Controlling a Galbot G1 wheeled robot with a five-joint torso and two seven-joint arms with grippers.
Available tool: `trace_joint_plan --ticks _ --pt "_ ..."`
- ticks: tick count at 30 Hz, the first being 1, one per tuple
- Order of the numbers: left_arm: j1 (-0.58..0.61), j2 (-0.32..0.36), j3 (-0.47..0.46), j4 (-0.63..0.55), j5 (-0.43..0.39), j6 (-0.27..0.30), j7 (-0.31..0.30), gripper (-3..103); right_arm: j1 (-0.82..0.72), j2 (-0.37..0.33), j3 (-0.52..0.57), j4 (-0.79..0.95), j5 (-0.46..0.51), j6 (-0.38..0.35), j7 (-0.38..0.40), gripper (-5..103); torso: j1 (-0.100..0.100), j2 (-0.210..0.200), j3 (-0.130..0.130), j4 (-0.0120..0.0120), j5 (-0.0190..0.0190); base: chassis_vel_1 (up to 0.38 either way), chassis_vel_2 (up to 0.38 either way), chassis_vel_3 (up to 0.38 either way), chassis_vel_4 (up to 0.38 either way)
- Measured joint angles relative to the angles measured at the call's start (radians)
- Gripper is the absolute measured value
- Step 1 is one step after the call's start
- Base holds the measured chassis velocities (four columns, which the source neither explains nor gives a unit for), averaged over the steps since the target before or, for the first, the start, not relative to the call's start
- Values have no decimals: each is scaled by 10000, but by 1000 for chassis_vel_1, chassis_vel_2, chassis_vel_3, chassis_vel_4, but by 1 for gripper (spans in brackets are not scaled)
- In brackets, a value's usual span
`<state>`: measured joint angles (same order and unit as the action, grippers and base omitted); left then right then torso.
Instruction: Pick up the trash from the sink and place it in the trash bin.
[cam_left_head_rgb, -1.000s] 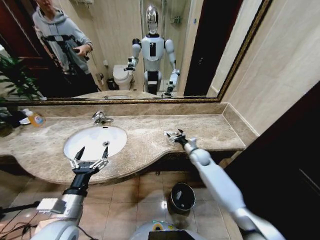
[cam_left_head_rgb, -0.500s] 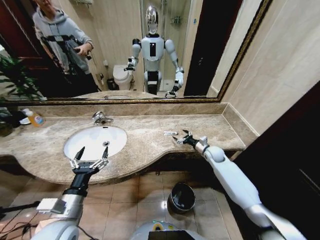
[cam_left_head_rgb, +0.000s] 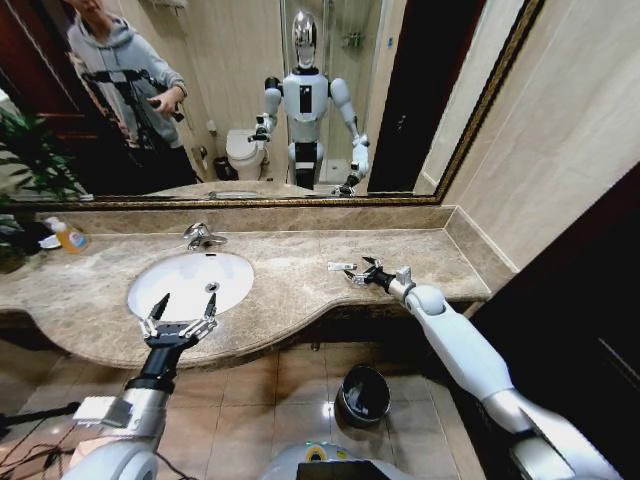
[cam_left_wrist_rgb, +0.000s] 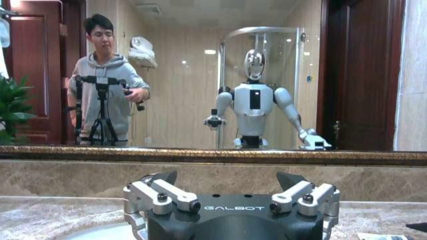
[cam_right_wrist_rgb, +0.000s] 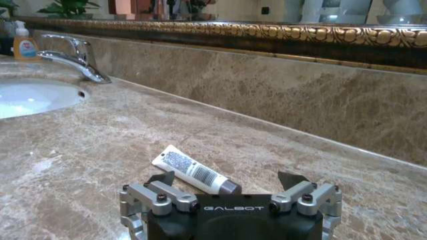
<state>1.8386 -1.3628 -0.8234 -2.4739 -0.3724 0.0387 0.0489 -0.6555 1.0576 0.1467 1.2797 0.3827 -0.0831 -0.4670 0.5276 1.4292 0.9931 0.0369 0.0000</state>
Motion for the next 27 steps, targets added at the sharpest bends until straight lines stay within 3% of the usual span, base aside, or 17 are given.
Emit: trace_joint_plan --ticks 11,15,19,24,26,27 --pt "0 0 0 0 0 0 0 100 75 205 -91 -273 -224 328 -91 100 0 0 0 -1 -1 0 0 0 0" --pt "0 0 0 0 0 0 0 100 92 235 -129 -351 -276 450 -80 80 0 0 0 -1 0 0 0 0 0" --pt "0 0 0 0 0 0 0 100 89 231 -129 -351 -390 440 -26 74 0 0 0 -1 0 0 0 0 0" --pt "0 0 0 0 0 0 0 100 15 138 -74 -267 -644 343 -8 47 0 0 -1 0 0 0 0 0 0" --pt "0 0 0 -1 0 0 0 100 -2 126 -64 -255 -644 344 -28 47 0 0 -1 0 0 0 0 0 0" --pt "0 0 0 0 0 0 -1 100 -52 101 -48 -208 -632 348 -50 41 -1 0 -1 -1 0 0 0 0 0"
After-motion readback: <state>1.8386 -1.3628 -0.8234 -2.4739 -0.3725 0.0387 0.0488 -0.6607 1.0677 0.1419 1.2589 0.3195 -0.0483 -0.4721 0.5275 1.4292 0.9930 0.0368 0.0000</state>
